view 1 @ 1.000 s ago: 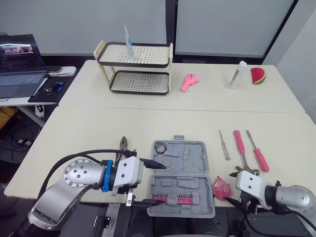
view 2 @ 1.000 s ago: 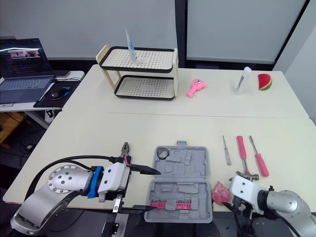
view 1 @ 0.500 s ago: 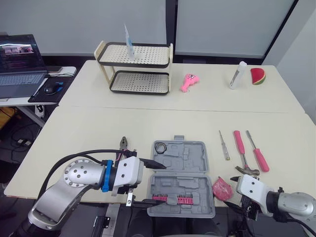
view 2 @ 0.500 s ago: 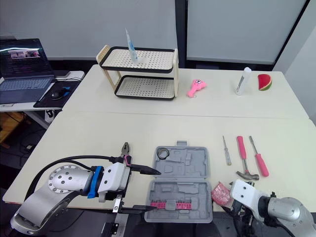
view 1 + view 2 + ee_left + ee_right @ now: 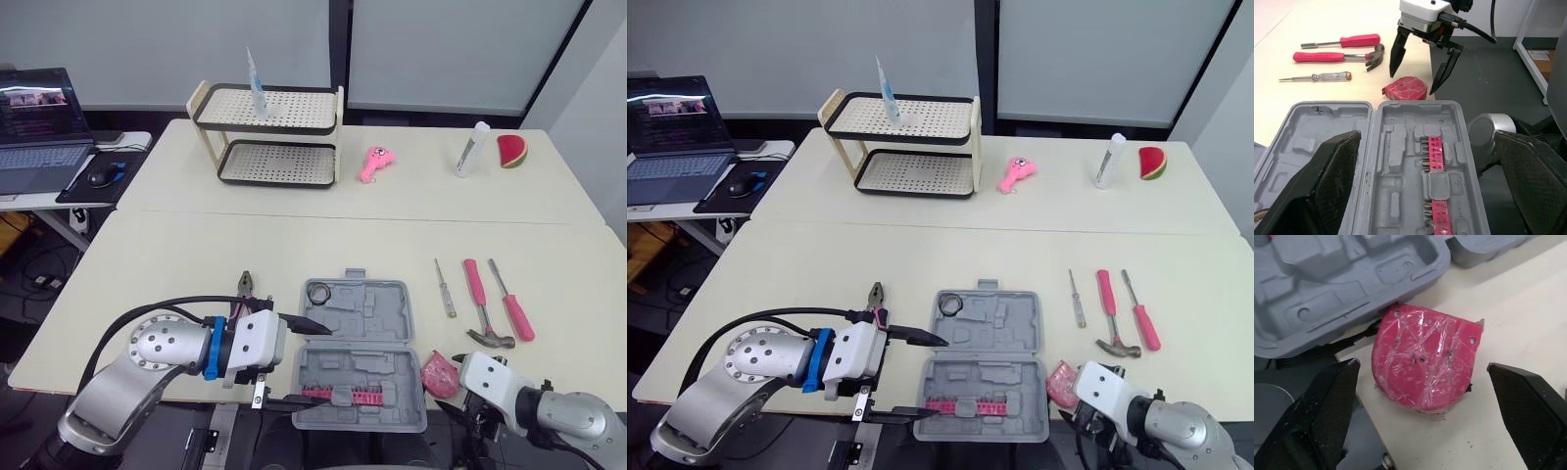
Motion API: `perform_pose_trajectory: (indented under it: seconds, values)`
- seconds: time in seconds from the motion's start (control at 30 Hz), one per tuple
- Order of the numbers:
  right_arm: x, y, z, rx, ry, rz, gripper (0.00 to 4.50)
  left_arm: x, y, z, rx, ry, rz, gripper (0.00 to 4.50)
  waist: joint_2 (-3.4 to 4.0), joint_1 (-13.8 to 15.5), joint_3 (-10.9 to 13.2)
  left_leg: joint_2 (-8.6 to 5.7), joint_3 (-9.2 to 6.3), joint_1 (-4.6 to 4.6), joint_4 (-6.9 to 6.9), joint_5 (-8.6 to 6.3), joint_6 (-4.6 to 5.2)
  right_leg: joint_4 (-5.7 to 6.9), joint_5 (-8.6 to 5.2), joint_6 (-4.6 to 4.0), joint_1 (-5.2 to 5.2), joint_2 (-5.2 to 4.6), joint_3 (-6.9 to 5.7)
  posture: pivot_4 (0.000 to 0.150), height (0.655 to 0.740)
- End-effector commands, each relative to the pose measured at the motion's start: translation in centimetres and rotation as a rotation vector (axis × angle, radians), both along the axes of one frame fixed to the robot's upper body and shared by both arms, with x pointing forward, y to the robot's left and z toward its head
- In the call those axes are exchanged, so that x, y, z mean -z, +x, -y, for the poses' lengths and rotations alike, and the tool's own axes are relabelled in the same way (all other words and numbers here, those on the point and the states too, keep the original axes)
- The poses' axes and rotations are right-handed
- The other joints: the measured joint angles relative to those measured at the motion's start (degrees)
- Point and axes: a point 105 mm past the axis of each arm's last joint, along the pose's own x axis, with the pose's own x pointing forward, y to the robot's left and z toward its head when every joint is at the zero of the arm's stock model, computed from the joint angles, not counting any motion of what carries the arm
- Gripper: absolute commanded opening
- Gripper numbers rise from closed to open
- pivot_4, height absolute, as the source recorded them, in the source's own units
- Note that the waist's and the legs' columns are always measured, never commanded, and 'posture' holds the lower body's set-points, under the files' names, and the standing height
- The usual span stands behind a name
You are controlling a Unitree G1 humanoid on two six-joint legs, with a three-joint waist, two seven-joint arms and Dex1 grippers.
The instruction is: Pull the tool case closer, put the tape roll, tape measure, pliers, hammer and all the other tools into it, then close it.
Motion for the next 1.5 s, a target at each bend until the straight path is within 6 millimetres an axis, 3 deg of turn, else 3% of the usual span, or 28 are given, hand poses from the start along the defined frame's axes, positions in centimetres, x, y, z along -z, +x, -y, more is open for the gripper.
perform_pose_trajectory:
  seconds: [0.03,0.57,0.77,0.93,1.23,1.5]
  values:
    - [0.0,0.2,0.1,0.023,-0.007,0.011,4.44,-0.5,-0.3,0.4,0.032,-0.015,0.016,4.50,0.00,0.0,0.0,0.00,0.00,0.00,0.00,0.00,0.00,0.00,0.00,0.00,0.00,0.00,0.01,0.150,0.7290]
    - [0.2,0.8,-1.1,0.059,0.025,0.004,4.44,-0.5,-0.3,0.6,0.035,-0.019,0.020,4.50,0.01,0.0,0.0,0.00,0.01,0.00,0.00,0.00,0.00,0.01,0.00,0.00,0.00,0.00,0.01,0.150,0.7290]
    - [-0.1,1.2,-1.2,0.059,0.025,0.020,3.12,-0.5,-0.2,0.6,0.032,-0.019,0.021,4.50,0.01,0.0,0.0,0.00,0.00,0.00,0.00,0.00,0.00,0.01,0.00,0.00,-0.01,0.00,0.01,0.150,0.7290]
    - [-0.7,1.5,-0.7,0.041,0.013,0.024,3.12,-0.5,-0.2,0.6,0.030,-0.018,0.021,4.50,0.01,0.0,0.0,0.00,-0.01,0.00,0.00,0.00,0.00,0.01,0.00,0.00,-0.01,0.00,-0.01,0.150,0.7290]
    - [-2.9,2.5,2.1,-0.384,-0.181,-0.025,3.12,-0.3,-0.1,0.5,0.033,-0.015,0.016,4.50,0.08,-0.2,0.0,0.00,0.07,0.06,0.01,0.00,0.01,0.02,0.00,0.00,0.01,0.00,-0.04,0.150,0.7290]
    - [-3.0,3.9,3.7,-0.561,-0.267,-0.065,3.12,-0.3,-0.3,0.5,0.025,-0.015,0.014,4.50,0.08,-0.4,0.1,0.00,0.08,0.01,0.04,0.00,0.00,0.01,0.00,0.00,0.00,-0.02,-0.02,0.150,0.7290]
